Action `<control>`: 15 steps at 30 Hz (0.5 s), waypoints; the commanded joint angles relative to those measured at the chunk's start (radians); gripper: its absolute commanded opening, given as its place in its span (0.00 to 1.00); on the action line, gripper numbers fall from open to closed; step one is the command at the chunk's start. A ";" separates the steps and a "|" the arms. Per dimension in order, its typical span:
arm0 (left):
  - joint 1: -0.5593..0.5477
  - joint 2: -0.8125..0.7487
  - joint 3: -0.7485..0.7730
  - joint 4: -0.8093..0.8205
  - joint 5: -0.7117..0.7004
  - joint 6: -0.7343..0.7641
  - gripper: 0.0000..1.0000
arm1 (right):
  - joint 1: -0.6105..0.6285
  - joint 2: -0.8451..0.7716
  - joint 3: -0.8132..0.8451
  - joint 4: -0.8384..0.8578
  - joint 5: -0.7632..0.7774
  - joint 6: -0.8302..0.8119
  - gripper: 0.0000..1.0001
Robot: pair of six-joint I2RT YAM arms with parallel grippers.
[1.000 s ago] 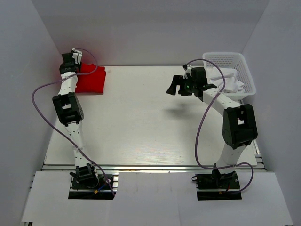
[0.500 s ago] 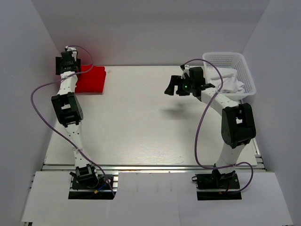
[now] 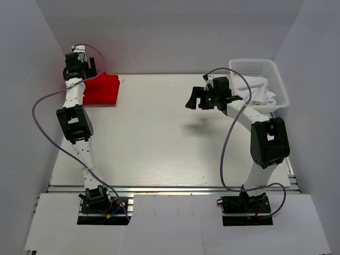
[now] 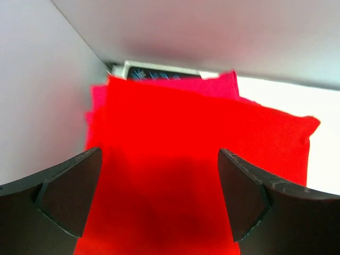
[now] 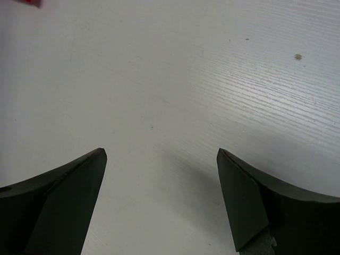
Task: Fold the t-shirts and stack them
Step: Put the neatly folded tshirt into the corner of the board with the left arm
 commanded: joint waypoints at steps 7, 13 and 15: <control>0.154 0.111 0.027 -0.058 0.277 -0.283 1.00 | 0.000 0.046 0.073 -0.003 -0.032 0.003 0.90; 0.207 0.151 0.049 -0.059 0.401 -0.369 1.00 | 0.000 0.063 0.084 -0.011 -0.048 0.009 0.90; 0.220 0.151 0.026 -0.058 0.433 -0.369 1.00 | 0.000 0.052 0.078 -0.008 -0.047 0.004 0.90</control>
